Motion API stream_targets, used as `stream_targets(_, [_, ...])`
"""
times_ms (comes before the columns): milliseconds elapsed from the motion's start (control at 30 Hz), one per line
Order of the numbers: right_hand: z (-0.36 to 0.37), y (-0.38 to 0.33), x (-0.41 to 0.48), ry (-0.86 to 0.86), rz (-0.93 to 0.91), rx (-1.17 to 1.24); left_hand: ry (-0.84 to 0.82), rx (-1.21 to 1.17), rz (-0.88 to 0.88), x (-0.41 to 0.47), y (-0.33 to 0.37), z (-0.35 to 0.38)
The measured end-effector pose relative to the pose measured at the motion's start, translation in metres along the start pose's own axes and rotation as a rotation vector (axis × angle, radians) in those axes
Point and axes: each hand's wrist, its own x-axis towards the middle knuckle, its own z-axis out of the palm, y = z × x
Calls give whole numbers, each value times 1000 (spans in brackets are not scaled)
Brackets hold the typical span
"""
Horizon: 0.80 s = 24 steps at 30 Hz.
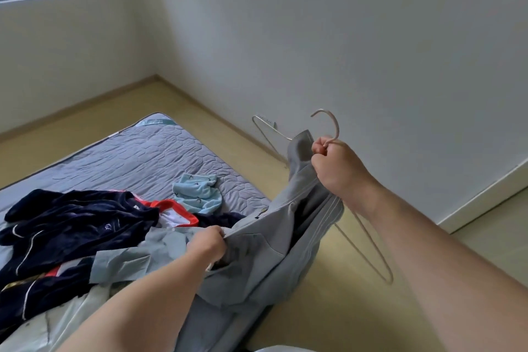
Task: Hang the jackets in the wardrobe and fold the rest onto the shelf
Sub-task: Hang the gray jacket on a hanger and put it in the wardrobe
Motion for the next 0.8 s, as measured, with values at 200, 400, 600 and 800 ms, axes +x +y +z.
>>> stream_targets(200, [-23, 22, -2, 34, 15, -173, 168, -60, 145, 2, -1, -14])
stream_targets(400, [-21, 35, -11, -67, 121, -295, 322, -358, 257, -27, 47, -76])
stream_targets(600, [-10, 32, -21, -20, 12, -372, -371, -1029, 372, -77, 76, -142])
stream_targets(800, [-10, 6, -20, 103, -257, -466, -166, -372, 63, -77, 55, -105])
